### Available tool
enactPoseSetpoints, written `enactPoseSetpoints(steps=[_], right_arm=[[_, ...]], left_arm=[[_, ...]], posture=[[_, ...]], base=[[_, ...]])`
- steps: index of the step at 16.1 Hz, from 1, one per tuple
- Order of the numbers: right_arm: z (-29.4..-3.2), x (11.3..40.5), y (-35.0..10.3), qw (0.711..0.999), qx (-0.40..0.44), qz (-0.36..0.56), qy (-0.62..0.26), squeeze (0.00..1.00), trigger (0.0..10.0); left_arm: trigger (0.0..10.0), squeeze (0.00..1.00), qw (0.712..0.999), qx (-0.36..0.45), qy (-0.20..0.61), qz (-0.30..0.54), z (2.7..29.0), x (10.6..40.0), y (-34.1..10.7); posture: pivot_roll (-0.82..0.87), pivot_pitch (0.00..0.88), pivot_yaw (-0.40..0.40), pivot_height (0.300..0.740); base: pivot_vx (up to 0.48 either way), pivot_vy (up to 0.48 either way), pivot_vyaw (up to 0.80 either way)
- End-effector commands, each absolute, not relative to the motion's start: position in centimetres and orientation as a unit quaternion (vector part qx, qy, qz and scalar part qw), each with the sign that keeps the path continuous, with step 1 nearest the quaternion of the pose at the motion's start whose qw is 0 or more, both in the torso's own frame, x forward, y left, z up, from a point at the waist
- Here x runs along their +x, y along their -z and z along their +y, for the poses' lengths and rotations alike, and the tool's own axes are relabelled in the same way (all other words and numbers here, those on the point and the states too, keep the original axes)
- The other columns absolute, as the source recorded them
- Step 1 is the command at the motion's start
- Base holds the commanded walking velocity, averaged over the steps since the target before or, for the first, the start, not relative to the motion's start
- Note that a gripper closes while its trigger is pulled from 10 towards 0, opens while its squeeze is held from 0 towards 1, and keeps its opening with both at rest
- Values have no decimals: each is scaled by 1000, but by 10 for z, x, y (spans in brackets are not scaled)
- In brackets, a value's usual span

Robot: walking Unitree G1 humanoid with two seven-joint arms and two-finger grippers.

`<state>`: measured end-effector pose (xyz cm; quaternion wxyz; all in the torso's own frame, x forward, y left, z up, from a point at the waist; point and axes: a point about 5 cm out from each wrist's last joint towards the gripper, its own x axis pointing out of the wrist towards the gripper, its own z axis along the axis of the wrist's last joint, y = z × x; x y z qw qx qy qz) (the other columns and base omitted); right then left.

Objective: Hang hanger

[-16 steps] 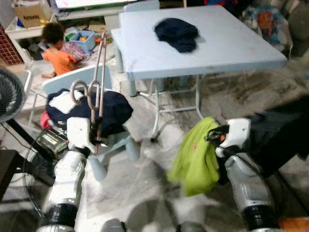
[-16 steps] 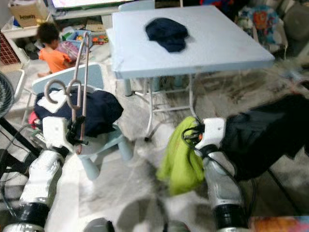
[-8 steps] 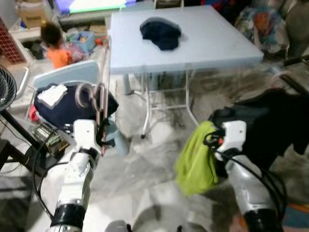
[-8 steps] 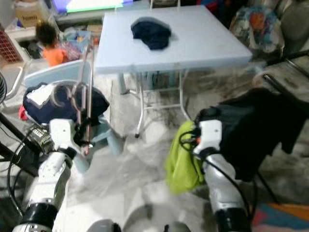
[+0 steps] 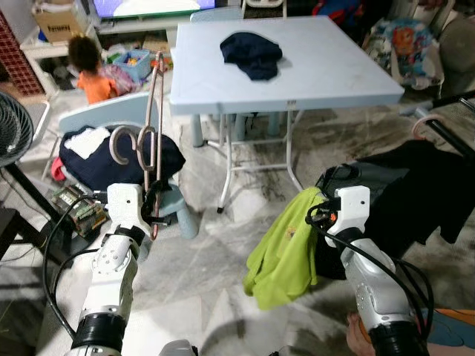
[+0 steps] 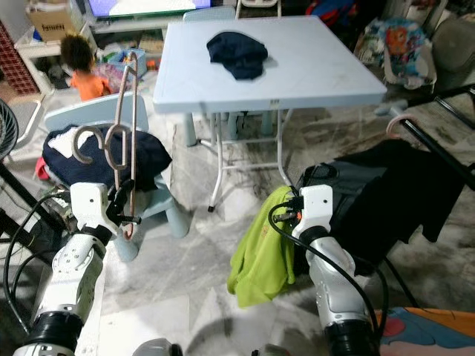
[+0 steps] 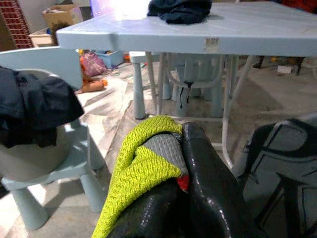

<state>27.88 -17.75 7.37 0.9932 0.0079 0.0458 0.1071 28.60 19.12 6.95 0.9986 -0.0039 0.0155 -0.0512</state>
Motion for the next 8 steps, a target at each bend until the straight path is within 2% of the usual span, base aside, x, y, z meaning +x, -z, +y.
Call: enactPoseSetpoints(steps=[1,8], right_arm=[[-177,286,-95,994,8,-4,-108,0,10000],[-174,298,-123,992,-13,-61,-111,0,10000]], left_arm=[[10000,0,998,0,55,2,193,289,-76],[10000,0,998,18,56,-9,203,294,-82]], posture=[[-36,0,25,740],[-40,0,19,740]], base=[[349,0,0],[391,0,0]])
